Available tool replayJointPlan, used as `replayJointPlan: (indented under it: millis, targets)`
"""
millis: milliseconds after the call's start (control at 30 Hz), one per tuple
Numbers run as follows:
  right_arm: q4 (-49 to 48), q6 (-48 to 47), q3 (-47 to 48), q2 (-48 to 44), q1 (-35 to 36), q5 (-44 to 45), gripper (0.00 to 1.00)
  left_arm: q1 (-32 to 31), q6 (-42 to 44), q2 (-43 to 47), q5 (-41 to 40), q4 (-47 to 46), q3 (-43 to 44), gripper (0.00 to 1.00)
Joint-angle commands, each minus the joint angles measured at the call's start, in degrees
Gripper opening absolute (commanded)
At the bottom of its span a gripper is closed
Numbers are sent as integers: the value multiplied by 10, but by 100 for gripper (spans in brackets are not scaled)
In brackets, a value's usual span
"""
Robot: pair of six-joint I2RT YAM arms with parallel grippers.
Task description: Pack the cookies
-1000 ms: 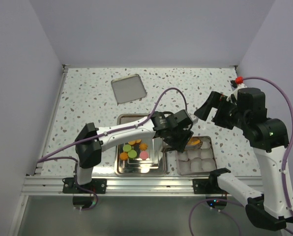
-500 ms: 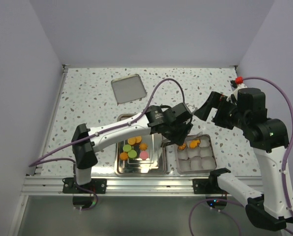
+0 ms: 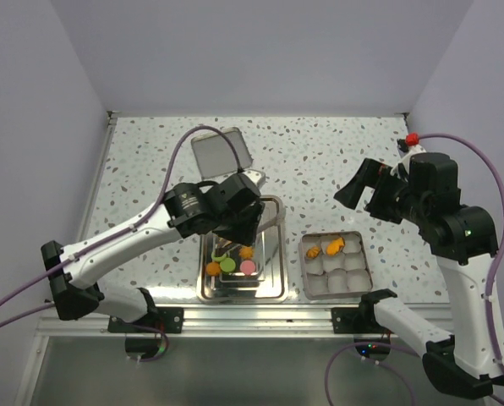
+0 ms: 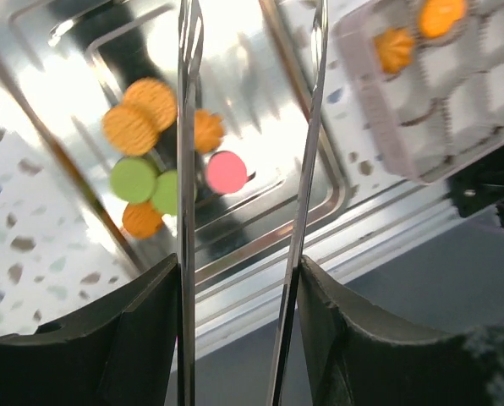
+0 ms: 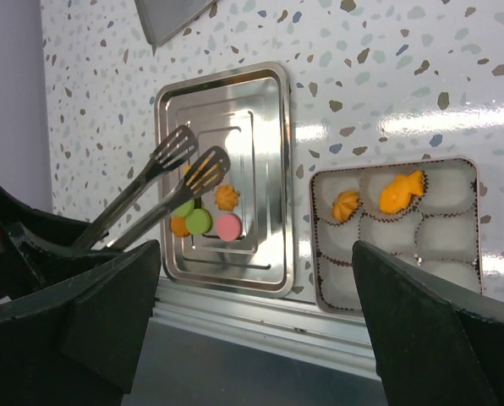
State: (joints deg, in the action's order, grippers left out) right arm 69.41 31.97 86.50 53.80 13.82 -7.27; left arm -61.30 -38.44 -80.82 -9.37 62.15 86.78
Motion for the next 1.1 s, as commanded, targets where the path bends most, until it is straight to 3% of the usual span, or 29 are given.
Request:
replayJointPlan:
  millis: [0,333,600,1067]
  targets:
    - [-6,-1,-3,-9,0,-18,99,45,-30,52,-28,38,-69,59]
    - [-1,5,-4,-8,1,-22,99,113,-47,116,-58,81,-200,73]
    - [-7,8,-2,0,1,-28,99,121,-30,120,-19,33,-239,72]
    - [-20,13,-19,1,2,-25,99,121,-15,118,10,39,-166,67]
